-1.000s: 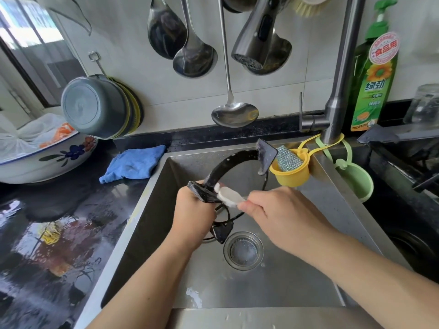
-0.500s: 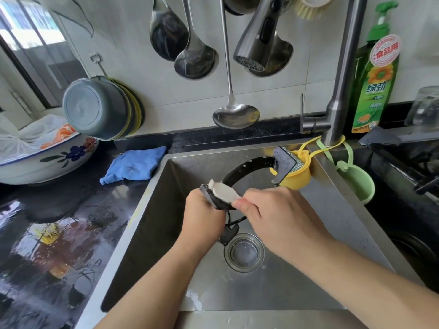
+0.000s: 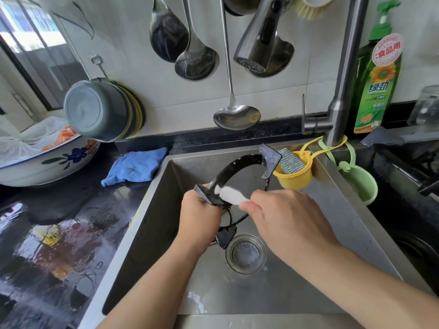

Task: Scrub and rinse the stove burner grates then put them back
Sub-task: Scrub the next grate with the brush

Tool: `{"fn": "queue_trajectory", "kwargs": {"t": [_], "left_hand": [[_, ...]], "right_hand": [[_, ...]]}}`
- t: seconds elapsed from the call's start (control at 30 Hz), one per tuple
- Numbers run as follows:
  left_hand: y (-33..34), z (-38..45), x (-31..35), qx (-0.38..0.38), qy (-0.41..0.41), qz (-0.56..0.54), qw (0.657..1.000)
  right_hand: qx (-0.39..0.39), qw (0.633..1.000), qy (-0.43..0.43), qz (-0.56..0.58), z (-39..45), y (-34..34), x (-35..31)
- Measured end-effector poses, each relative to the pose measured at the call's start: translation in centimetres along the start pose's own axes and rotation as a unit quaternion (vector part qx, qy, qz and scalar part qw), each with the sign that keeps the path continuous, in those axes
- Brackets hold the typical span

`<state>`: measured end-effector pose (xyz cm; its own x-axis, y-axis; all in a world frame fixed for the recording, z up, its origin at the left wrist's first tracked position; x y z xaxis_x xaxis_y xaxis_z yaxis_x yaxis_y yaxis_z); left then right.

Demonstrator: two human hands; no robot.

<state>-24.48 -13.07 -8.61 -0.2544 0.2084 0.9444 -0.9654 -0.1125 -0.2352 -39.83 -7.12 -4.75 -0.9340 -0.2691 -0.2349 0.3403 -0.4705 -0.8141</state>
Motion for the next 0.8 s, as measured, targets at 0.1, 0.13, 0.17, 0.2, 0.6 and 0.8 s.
{"fn": "queue_trajectory", "kwargs": {"t": [0.1,0.13,0.17,0.2,0.6,0.8], "left_hand": [[0.1,-0.2,0.8,-0.015,0.015,-0.011,1.000],[0.3,-0.2,0.8,-0.021,0.020,-0.009,1.000],[0.4,-0.3,0.7,-0.021,0.019,-0.006,1.000],[0.5,-0.3,0.5,-0.018,0.012,-0.005,1.000],[0.5,-0.5,0.5,-0.035,0.036,0.046,0.998],[-0.1,-0.4,1.8,-0.028,0.057,-0.006,0.998]], "right_hand": [[0.003,0.999,0.004,0.038,0.1,-0.6,0.7],[-0.004,0.999,0.000,0.049,0.2,-0.5,0.7],[-0.019,0.998,-0.010,0.056,0.2,-0.2,0.4],[-0.040,0.997,-0.020,0.065,0.2,0.2,0.0],[-0.139,0.980,-0.009,0.142,0.3,1.6,0.8],[-0.164,0.967,0.018,0.193,0.3,1.5,2.7]]}}
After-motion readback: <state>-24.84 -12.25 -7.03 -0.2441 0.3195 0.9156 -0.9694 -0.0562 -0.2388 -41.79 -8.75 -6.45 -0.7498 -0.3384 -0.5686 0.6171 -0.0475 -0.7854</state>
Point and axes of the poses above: each hand's wrist, its own z-axis towards the middle knuckle, its own y-axis out of the palm, x = y × z, the point moved 7 cm from there along z, towards the middle knuckle, and after that the axes turned 3 degrees about x, right-handed, at the moved point
